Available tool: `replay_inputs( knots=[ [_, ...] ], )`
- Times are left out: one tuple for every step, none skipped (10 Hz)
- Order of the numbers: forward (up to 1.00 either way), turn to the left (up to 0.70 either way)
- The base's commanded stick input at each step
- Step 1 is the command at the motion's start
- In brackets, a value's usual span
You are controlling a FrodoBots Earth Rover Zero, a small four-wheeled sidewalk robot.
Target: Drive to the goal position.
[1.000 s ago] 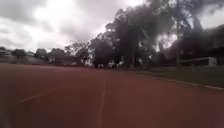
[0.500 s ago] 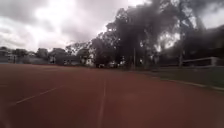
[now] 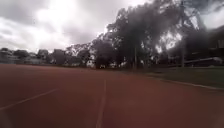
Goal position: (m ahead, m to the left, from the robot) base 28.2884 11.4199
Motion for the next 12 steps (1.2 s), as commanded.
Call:
replay_inputs(
  knots=[
    [0.7, 0.0],
    [0.7, 0.0],
    [0.7, 0.0],
    [0.7, 0.0],
    [0.7, 0.0],
    [0.7, -0.35],
    [0.7, -0.35],
    [0.7, -0.26],
    [0.7, -0.11],
    [0.7, 0.0],
    [0.7, 0.0],
    [0.7, 0.0]
  ],
)
